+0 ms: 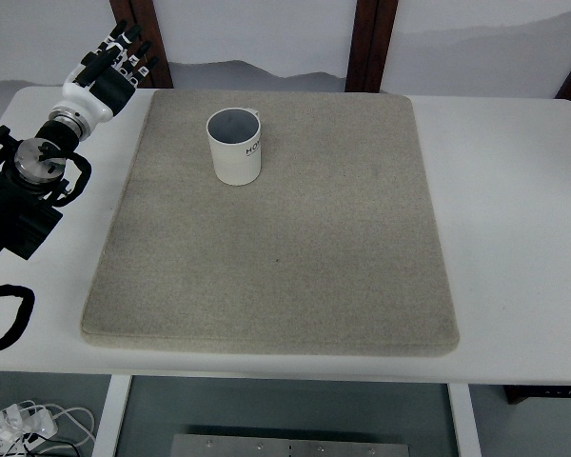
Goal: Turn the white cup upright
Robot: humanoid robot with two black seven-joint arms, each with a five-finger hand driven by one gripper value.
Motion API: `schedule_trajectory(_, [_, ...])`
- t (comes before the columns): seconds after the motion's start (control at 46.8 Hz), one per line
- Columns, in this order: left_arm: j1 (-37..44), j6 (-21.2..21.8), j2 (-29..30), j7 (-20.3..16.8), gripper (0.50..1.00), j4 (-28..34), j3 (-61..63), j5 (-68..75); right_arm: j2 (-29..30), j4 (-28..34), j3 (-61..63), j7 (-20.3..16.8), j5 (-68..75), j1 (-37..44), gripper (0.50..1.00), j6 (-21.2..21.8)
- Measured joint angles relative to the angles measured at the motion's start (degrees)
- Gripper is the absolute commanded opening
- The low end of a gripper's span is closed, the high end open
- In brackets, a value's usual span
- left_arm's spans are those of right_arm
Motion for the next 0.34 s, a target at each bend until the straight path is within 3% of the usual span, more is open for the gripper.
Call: schedule_trajectory(0.342, [0.0,0.7,-1.6,-0.9,0.994,0.0,-0.8,0.0,0.0,0.0,0.2,0.0,0.2,0.0,0.952,0.0])
